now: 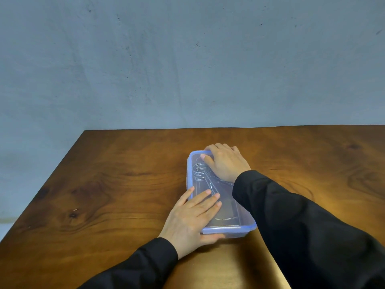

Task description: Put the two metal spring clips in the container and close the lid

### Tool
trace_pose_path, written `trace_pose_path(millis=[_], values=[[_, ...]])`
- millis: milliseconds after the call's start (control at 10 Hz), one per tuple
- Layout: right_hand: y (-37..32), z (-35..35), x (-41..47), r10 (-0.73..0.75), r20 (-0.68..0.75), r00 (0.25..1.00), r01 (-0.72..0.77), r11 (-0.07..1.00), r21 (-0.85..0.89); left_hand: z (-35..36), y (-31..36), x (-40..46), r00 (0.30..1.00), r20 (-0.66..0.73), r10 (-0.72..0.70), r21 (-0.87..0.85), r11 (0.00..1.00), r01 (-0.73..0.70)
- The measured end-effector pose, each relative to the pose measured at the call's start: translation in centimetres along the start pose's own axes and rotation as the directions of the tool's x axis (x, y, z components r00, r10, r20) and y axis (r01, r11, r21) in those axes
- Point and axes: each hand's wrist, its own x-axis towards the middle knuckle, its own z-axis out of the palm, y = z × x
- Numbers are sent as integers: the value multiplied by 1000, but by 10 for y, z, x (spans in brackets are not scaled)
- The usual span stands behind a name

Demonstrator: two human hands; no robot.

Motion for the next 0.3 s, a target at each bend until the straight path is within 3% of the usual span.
trace_pose_path(millis=[100, 200, 300], values=[[2, 2, -2, -3, -5, 1000, 3, 1000, 11, -2, 0, -1, 1000, 16, -8, -11, 1000, 8], [4, -6, -7, -17, -22, 1000, 20, 987, 162, -5, 2, -1, 1000, 6, -14, -68, 998, 15], [14, -18, -20, 36, -140, 990, 47, 836, 547, -9, 0, -7, 1000, 26, 2, -128, 992, 1]])
